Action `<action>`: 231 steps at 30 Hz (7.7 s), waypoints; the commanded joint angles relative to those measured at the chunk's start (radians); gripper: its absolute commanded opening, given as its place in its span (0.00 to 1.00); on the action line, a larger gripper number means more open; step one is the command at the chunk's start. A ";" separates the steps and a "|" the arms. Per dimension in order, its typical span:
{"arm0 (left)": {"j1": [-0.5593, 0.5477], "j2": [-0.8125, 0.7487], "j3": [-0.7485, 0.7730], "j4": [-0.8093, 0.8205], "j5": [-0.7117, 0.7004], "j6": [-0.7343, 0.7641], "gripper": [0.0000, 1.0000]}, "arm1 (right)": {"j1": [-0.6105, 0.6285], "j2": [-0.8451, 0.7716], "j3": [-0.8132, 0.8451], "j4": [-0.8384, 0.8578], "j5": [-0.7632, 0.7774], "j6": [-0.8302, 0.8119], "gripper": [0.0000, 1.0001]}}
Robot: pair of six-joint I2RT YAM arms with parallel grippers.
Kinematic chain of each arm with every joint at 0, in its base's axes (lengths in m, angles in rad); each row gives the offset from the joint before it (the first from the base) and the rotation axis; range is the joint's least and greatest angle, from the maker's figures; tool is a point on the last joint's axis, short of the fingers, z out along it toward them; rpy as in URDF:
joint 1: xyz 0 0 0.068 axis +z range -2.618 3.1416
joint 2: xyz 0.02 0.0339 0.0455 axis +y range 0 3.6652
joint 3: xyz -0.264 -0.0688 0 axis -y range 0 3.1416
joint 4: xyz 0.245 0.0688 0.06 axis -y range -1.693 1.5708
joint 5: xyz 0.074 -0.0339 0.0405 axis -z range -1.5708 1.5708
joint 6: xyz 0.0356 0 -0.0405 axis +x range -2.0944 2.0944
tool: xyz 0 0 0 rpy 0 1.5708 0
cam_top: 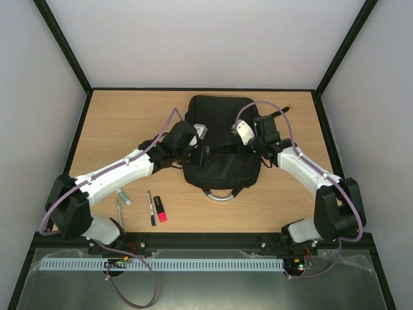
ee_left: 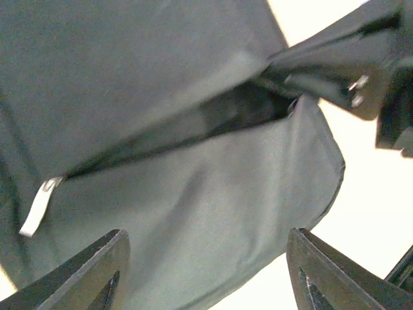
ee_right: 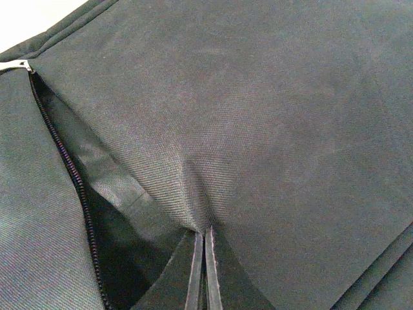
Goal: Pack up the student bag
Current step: Adjust the stationery at the center of the board, then pick up the stationery from the center of the board, then place the stationery in the student bag.
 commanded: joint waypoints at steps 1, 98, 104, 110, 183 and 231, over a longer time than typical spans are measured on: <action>0.007 -0.092 -0.087 -0.209 -0.073 -0.031 0.69 | -0.006 -0.015 -0.011 -0.031 -0.036 0.012 0.01; -0.110 -0.007 -0.395 -0.411 -0.131 -0.148 0.48 | -0.054 0.003 -0.004 -0.058 -0.108 0.007 0.01; -0.109 0.015 -0.395 -0.391 -0.128 -0.138 0.38 | -0.055 -0.004 -0.006 -0.058 -0.107 0.007 0.01; -0.111 0.009 -0.375 -0.410 -0.127 -0.135 0.30 | -0.054 -0.001 -0.007 -0.059 -0.112 0.007 0.01; -0.004 0.468 0.383 -0.308 0.088 0.007 0.20 | -0.082 -0.057 -0.019 -0.069 -0.230 0.001 0.01; -0.028 0.470 0.383 -0.043 0.106 -0.041 0.19 | -0.092 -0.017 -0.021 -0.073 -0.232 0.000 0.01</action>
